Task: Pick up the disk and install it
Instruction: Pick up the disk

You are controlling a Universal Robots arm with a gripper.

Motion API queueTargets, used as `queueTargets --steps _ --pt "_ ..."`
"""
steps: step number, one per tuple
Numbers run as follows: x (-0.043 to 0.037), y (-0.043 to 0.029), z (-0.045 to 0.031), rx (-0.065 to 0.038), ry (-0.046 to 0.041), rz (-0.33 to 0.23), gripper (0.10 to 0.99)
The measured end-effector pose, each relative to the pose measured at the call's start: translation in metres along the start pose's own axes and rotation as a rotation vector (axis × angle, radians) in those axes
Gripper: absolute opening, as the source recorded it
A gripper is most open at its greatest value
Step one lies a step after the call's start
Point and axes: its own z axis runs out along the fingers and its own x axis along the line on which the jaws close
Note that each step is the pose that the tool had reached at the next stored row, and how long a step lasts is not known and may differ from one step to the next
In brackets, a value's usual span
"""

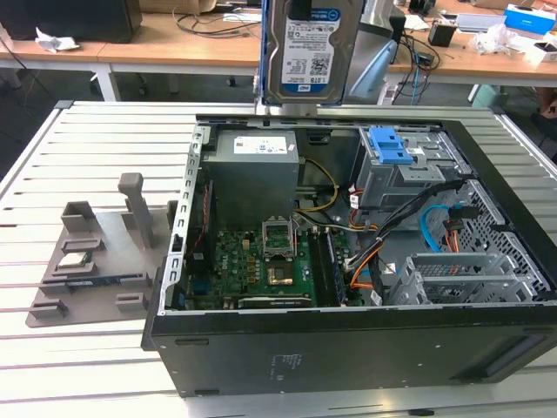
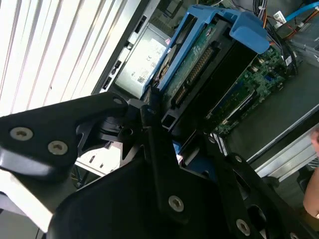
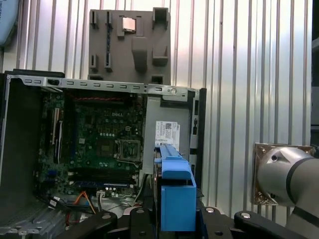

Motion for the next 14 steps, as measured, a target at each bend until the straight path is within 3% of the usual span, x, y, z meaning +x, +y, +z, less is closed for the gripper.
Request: queueTargets --steps 3,8,14 --pt "0.0003 -0.0069 -0.0004 0.000 0.0000 0.000 0.369" --pt "0.0020 -0.0072 -0.0004 0.000 -0.0001 0.000 0.369" --pt "0.0242 -0.0060 -0.0012 0.000 0.0000 0.000 0.369"
